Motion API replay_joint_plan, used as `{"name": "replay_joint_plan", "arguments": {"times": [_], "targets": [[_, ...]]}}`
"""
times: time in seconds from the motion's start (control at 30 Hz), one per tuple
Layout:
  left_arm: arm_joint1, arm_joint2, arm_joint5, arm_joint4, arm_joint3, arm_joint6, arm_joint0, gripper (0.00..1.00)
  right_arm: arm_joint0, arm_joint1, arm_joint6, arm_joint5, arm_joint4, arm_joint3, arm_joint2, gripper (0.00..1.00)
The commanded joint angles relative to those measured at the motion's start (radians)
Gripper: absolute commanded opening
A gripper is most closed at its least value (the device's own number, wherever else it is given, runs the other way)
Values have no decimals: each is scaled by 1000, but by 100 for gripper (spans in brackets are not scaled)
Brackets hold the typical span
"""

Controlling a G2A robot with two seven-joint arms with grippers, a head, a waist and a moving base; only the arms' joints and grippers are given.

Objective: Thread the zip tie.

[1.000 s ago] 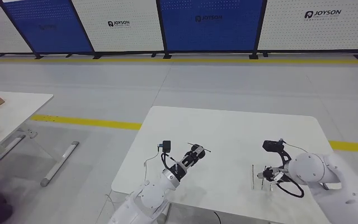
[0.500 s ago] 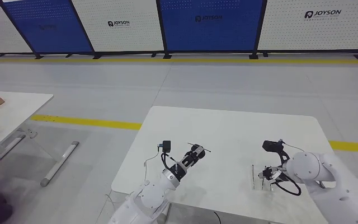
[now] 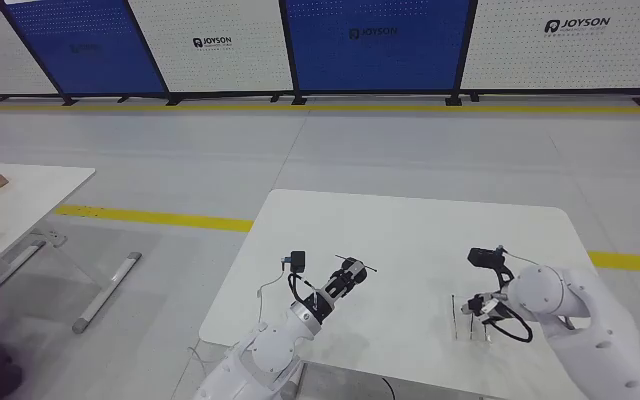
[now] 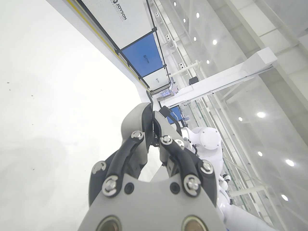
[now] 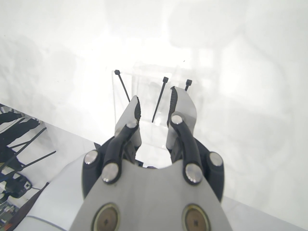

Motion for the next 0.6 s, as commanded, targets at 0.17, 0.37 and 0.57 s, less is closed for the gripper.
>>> {"name": "replay_joint_plan", "arguments": {"times": [0.17,0.37,0.57], "targets": [[0,0,0,0,0,0,0,0,27,-22,0,0,-18,41,-28,28],[0,0,0,0,0,0,0,0,55,-40,0,0,-21,84,-55,26],[0,0,0,0,0,0,0,0,74,-50,0,0,-20,119,-72,20]]}}
